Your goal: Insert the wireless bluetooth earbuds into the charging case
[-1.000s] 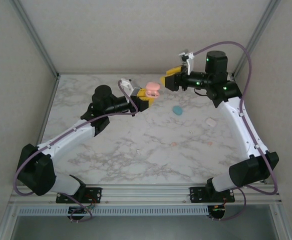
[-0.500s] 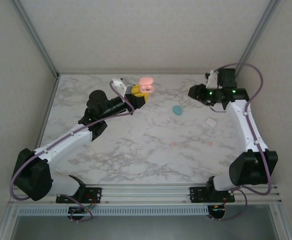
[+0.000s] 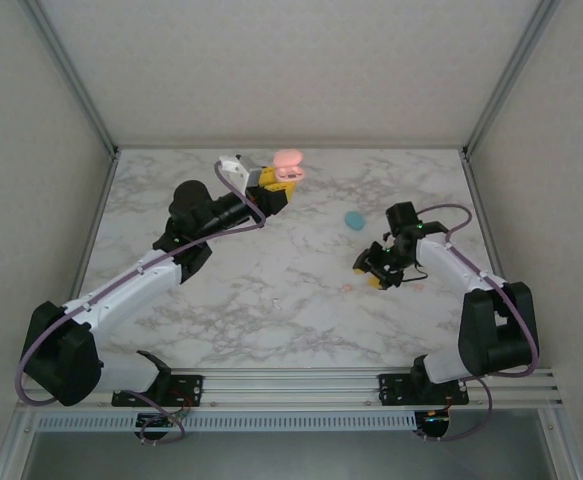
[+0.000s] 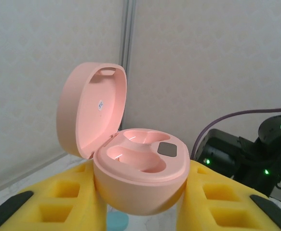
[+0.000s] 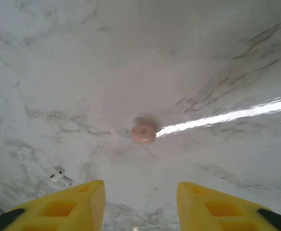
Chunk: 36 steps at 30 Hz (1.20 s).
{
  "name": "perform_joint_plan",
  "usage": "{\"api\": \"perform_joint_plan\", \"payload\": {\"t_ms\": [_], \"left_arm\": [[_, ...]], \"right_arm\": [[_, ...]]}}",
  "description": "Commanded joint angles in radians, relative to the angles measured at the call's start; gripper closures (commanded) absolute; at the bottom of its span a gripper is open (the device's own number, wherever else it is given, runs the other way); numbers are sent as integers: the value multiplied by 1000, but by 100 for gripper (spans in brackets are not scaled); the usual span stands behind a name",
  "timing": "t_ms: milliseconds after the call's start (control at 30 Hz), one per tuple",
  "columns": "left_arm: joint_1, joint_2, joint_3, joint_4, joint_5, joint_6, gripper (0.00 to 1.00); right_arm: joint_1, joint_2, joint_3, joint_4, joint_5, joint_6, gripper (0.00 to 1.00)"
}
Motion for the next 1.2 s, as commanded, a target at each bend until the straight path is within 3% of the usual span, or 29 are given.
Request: {"api": "perform_joint_plan", "payload": {"t_ms": [0, 233, 1167], "left_arm": [[-5, -15, 13, -4, -4, 38, 81], [-6, -31, 7, -36, -9, 76, 80], [3, -49, -1, -44, -19, 74, 80]], "right_arm": [[57, 16, -51, 100, 25, 176, 56], [139, 24, -111, 165, 109, 306, 53], [145, 123, -78, 255, 130, 296, 51]]}}
